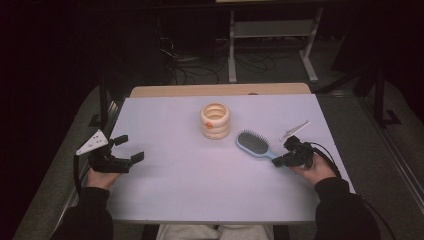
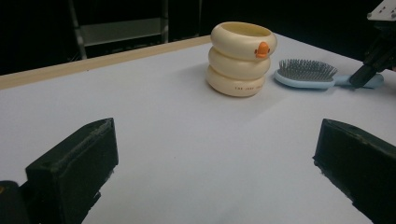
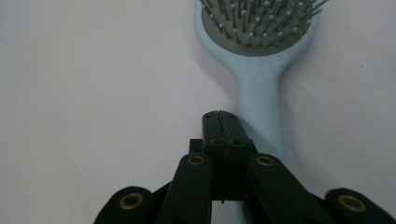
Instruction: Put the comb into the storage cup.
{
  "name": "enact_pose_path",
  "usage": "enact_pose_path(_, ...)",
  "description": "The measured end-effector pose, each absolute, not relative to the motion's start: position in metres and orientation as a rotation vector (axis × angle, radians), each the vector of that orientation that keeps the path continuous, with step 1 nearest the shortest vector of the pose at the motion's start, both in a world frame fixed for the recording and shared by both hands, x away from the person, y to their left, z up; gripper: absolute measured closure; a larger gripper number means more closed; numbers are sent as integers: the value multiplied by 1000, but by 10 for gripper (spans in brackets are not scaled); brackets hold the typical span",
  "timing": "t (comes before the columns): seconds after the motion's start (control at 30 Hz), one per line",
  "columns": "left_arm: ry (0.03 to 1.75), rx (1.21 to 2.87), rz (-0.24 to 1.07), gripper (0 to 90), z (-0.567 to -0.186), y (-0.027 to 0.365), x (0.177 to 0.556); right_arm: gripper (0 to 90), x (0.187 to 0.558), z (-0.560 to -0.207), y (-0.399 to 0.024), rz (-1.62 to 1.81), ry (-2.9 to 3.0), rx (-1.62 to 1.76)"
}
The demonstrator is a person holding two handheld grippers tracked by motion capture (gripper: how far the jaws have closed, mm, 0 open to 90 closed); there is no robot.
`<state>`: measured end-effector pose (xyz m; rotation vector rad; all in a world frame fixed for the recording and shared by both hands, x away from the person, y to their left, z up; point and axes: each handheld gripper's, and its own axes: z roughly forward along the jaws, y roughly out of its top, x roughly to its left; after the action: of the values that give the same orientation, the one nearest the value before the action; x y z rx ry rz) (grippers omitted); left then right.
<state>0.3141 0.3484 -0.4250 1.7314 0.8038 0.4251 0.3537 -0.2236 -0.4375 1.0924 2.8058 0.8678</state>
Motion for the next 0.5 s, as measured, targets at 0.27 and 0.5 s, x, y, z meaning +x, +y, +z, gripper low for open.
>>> enact_pose_path(0.27,804,1732,426,0,-425,348,314,889,357,-438,-231,875,2778,1124)
enact_pose_path(0.5,805,1731,425,0,-425,348,314,890,358,-436,-236,867,2766,1138)
